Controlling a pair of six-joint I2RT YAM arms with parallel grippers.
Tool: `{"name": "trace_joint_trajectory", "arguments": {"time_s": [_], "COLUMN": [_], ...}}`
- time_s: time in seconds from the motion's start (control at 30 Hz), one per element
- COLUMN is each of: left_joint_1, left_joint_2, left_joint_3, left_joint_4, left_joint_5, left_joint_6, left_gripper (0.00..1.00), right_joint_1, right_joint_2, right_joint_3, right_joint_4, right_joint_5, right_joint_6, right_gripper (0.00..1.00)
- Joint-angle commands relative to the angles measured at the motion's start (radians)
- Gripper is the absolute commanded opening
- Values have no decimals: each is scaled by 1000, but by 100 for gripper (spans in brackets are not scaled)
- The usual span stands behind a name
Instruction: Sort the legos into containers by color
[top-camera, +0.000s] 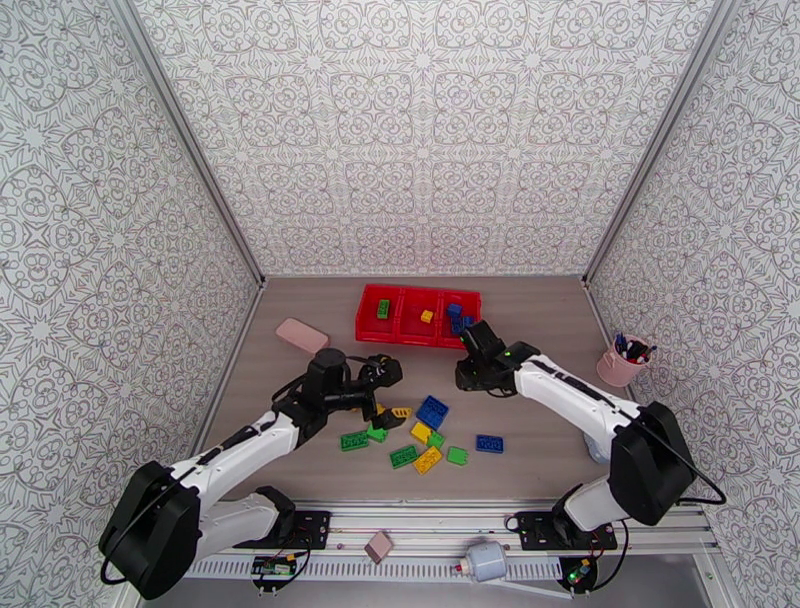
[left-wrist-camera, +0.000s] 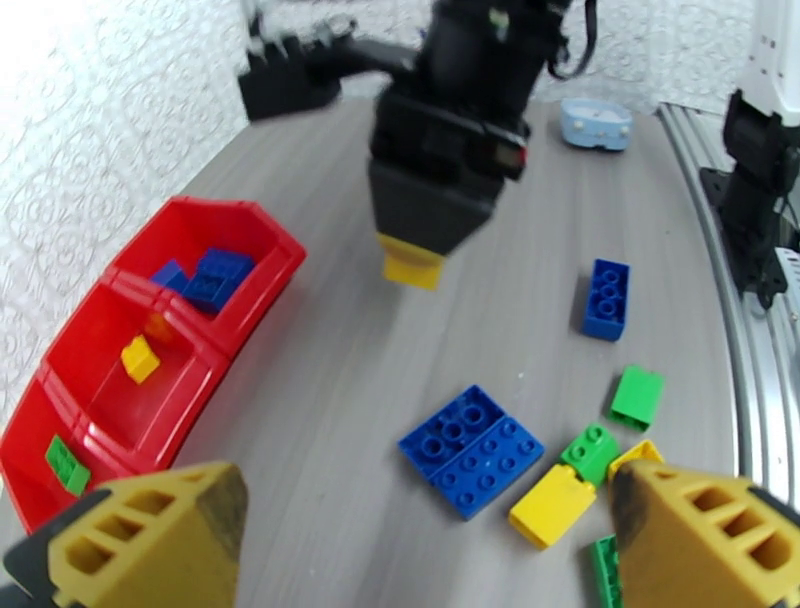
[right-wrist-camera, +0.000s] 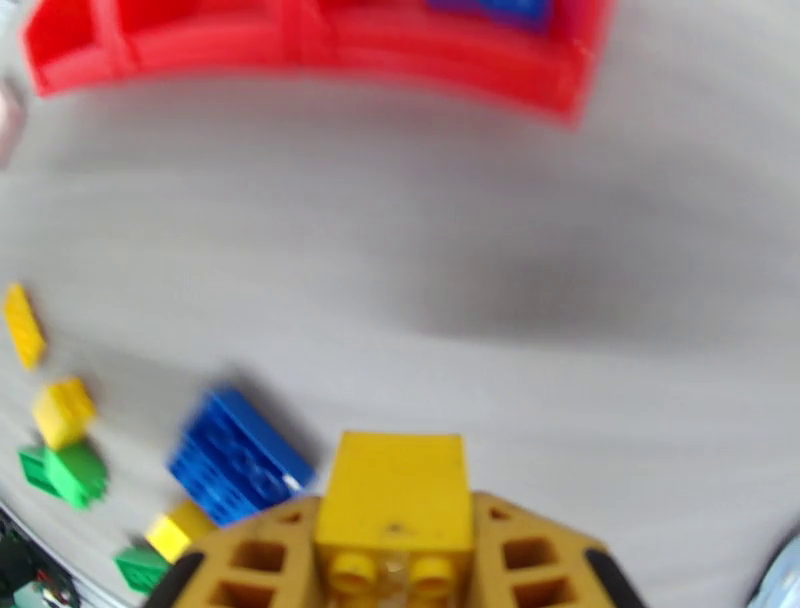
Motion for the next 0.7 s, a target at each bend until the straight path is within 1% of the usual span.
{"name": "trace_joint_trajectory", "arguments": {"time_s": [0.0,0.17,0.3,0.47,0.67], "left_joint_1": [-24,-50,-79,-103,-112], "left_joint_2": [-73,-153,-157,-142,-129], "left_joint_3": [-24,-95,-107,-108,-78], "left_joint_4": [4,77,118,164,116], "left_joint_5": [-177,-397,-524,-594,-678], "left_joint_6": [-73,-214,-278,-322,-418], "left_gripper": [100,100,100,100,100], "right_joint_1": [-12,-29,-41,-53,-75], "right_joint_2": [81,226,377,540,714], "right_joint_3": [115,275,419,611,820], "right_joint_4": [63,147,168,165,135], "right_joint_5": [32,37,57,61,20], "right_joint_6": [-104,-190,-258,-327,-353], "right_gripper": [29,29,29,29,29]}}
